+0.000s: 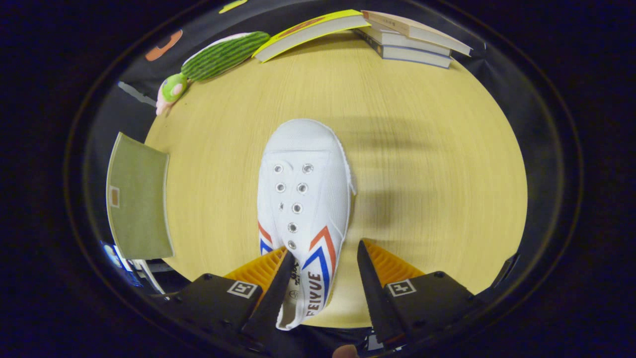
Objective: Open the storage box then place both shoes into the box .Put the left shoe in first, then the right shoe, with the right side of both shoes facing outward in a uniform manner.
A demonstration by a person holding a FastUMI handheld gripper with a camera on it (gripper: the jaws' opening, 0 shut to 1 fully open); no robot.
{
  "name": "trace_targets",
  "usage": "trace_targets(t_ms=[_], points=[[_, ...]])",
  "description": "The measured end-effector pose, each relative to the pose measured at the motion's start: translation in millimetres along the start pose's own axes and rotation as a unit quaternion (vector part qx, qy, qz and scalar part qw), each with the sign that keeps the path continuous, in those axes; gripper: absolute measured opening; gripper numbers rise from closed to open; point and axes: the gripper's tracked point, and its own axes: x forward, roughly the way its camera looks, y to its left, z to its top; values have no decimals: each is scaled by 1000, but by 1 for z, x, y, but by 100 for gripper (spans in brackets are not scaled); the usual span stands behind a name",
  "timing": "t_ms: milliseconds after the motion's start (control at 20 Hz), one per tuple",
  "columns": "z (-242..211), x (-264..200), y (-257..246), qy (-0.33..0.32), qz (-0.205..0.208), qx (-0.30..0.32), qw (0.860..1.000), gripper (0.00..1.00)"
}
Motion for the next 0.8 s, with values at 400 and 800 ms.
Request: trace_targets(t_ms=[400, 800], points=[[2, -2, 8, -13, 24, 9, 1000, 41], [4, -16, 18, -28, 36, 67, 997, 9]])
